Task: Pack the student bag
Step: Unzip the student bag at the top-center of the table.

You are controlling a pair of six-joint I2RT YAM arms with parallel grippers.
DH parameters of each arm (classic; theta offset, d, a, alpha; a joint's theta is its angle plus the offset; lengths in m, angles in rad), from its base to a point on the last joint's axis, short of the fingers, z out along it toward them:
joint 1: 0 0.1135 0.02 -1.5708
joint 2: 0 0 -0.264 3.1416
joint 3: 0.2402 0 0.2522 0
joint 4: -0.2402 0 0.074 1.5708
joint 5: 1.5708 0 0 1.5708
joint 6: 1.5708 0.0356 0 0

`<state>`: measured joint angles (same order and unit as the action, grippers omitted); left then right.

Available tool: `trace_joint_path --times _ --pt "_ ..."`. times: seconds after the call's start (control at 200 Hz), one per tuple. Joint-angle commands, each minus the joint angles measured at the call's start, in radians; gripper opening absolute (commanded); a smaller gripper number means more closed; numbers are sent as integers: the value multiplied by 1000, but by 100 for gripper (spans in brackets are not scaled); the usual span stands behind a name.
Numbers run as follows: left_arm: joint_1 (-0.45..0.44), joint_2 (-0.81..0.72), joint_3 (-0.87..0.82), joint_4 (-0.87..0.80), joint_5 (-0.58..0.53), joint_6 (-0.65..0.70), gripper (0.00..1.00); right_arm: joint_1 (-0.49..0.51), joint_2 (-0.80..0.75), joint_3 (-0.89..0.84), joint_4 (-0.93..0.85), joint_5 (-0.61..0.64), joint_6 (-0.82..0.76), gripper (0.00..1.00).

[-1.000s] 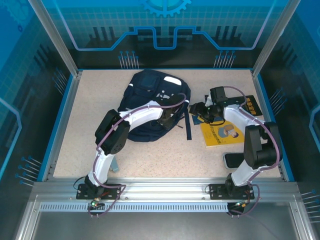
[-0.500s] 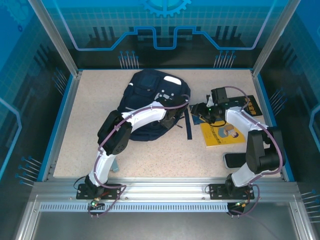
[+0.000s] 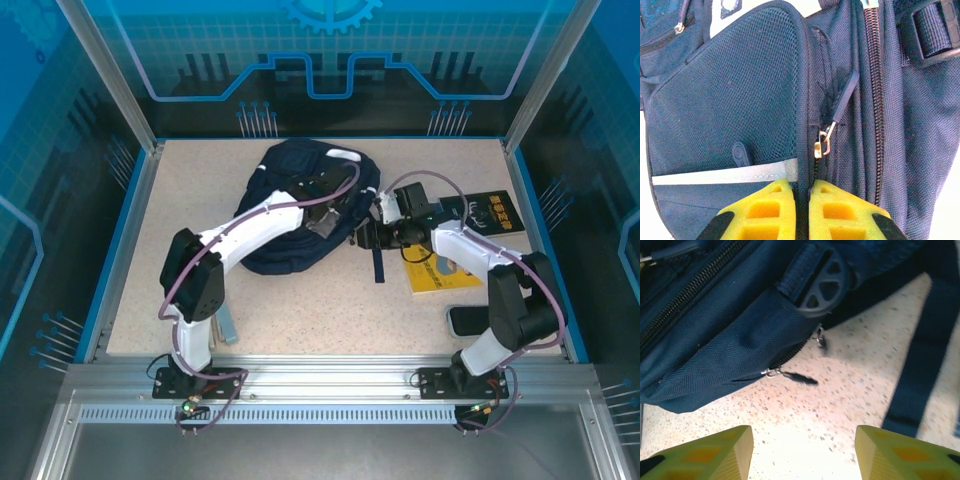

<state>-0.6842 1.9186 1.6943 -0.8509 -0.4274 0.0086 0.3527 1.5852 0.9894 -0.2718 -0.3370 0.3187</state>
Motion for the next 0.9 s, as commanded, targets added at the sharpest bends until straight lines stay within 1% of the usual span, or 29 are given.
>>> trace_joint_path --times 0.0,0.095,0.12,0.23,0.285,0.37,0.425,0.64,0.78,0.895 --pt "31 -83 -19 80 64 13 1 8 63 14 84 -145 -106 55" --pt "47 -93 -18 93 98 2 1 18 105 52 80 -169 -133 50" --pt "52 -94 -18 95 103 -1 1 20 111 56 85 -174 -142 47" --pt "65 -98 -17 107 118 -5 0 26 128 42 147 -191 -166 42" --pt "70 -97 -12 109 113 -3 0 26 134 26 177 -209 -210 43" --pt "77 -96 -6 114 114 -5 0 26 152 28 185 -169 -249 42" --pt "83 -95 1 111 112 -8 0 26 160 19 221 -155 -254 41" --pt "112 -113 26 101 114 -9 0 27 204 18 287 -178 -257 40" --pt "132 -136 33 95 119 -9 0 27 185 -4 328 -193 -261 40" --pt "140 -148 42 87 129 -3 0 32 150 -40 369 -236 -308 42"
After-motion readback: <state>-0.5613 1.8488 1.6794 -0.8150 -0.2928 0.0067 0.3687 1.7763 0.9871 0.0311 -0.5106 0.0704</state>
